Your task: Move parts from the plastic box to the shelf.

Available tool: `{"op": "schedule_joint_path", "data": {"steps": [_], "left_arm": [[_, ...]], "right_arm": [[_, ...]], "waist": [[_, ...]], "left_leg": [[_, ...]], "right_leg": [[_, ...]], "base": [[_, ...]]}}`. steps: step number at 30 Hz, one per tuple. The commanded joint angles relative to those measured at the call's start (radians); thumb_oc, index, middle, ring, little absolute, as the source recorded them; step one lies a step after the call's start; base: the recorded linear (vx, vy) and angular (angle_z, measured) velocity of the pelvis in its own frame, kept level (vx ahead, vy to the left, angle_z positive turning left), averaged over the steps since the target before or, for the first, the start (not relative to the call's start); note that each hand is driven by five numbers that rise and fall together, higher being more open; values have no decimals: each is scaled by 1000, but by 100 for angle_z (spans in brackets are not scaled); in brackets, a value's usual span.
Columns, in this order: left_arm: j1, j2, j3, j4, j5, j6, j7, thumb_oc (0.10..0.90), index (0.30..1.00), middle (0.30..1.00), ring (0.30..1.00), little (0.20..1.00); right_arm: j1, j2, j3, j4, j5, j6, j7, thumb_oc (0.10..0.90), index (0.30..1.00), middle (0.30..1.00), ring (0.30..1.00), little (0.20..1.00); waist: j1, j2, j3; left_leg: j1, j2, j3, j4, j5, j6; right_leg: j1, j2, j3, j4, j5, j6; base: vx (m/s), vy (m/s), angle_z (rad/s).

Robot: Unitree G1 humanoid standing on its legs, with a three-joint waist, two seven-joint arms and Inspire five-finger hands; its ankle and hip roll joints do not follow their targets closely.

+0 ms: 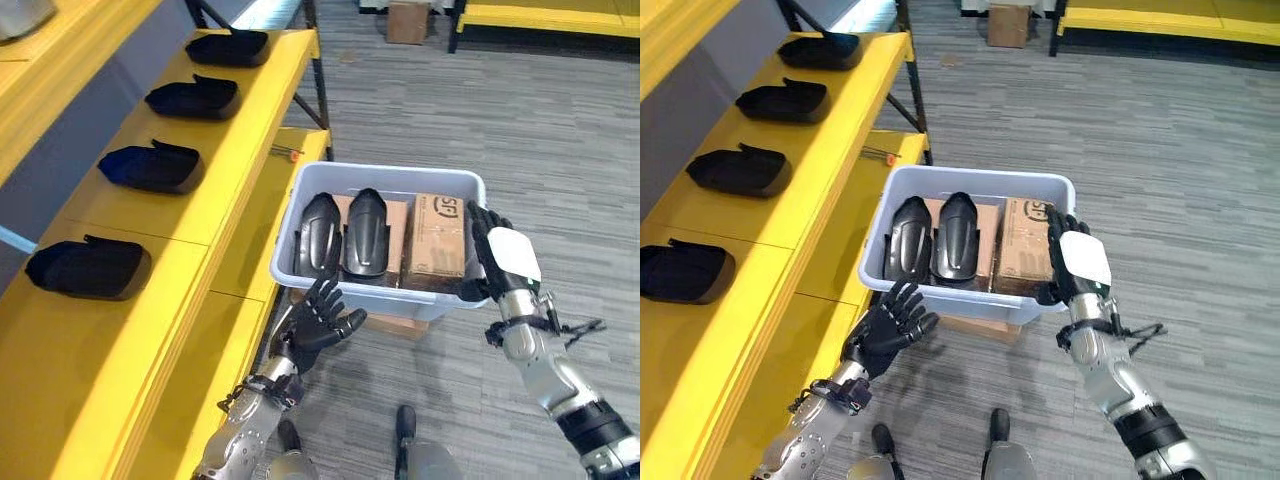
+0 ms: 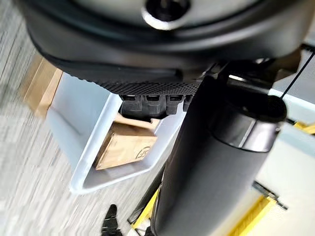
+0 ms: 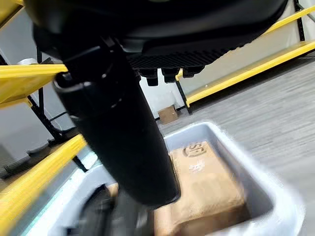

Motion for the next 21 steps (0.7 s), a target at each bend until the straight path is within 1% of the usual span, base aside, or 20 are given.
{"op": "schedule_joint_path", "data": {"steps": [1,3,4,6,8,10,13,14,15,19,21], "left_arm": [[-34,62,24,-137,-25,-29,-73,900,1000,1000,1000,1000],[-48,73,5,-133,-29,-25,-72,900,1000,1000,1000,1000],[-57,77,-8,-125,-37,-41,-56,900,1000,1000,1000,1000],[-64,80,-14,-121,-46,-54,-41,900,1000,1000,1000,1000],[-77,81,-18,-121,-53,-77,-18,900,1000,1000,1000,1000],[-82,80,-19,-124,-55,-83,-5,900,1000,1000,1000,1000],[-88,82,-22,-126,-48,-96,-22,900,1000,1000,1000,1000],[-90,83,-23,-131,-44,-103,-29,900,1000,1000,1000,1000],[-93,87,-24,-146,-37,-122,-9,900,1000,1000,1000,1000],[-108,94,-14,-156,-16,-137,23,900,1000,1000,1000,1000],[-117,98,-6,-168,-19,-126,27,900,1000,1000,1000,1000]], "right_arm": [[-104,31,-16,-115,114,-71,47,900,1000,1000,1000,1000],[-138,42,-26,-119,160,-60,69,900,1000,1000,1000,1000],[-157,52,-33,-141,165,-50,91,900,1000,1000,1000,1000],[-170,55,-35,-156,154,-50,105,900,1000,1000,1000,1000],[-202,57,-31,-185,127,-32,124,900,1000,1000,1000,1000],[-223,58,-26,-207,132,-17,157,900,1000,1000,1000,1000],[-246,66,-10,-262,159,15,213,900,1000,1000,1000,1000],[-249,68,-4,-280,153,19,223,900,1000,1000,1000,1000],[-253,73,6,-308,163,31,245,900,1000,1000,1000,1000],[-266,89,31,-328,137,49,225,900,1000,1000,1000,1000],[-286,97,41,-318,80,34,203,900,1000,1000,1000,1000]], "waist": [[19,-24,3],[12,-12,21],[3,-4,35],[-2,2,46],[-7,10,67],[-8,15,81],[-6,20,110],[-3,20,120],[1,20,135],[12,19,156],[22,19,168]], "left_leg": [[-19,-37,7,-12,-148,-17],[-26,-38,4,-24,-144,-20],[-31,-42,9,-30,-145,-19],[-36,-49,10,-33,-148,-17],[-47,-62,14,-40,-154,-14],[-55,-71,18,-46,-157,-12],[-79,-87,27,-47,-159,-7],[-90,-91,27,-46,-157,-6],[-107,-95,28,-44,-154,-4],[-137,-100,23,-36,-149,-1],[-160,-105,16,-30,-147,2]], "right_leg": [[29,-86,-49,70,-87,42],[4,-97,-37,74,-75,51],[-9,-103,-27,63,-60,57],[-22,-110,-17,55,-49,65],[-47,-121,-1,38,-27,77],[-62,-128,3,24,-12,83],[-82,-134,1,7,2,87],[-90,-135,-2,4,6,88],[-107,-136,-5,9,8,89],[-131,-135,-12,23,5,89],[-149,-134,-17,34,2,87]], "base": [[-57,72,-20],[-52,84,21],[-47,72,17],[-43,73,6],[-90,81,1],[-76,55,-3],[-74,36,-7],[-108,22,-4],[-81,13,-2],[-71,-10,0],[-85,-35,1]]}}
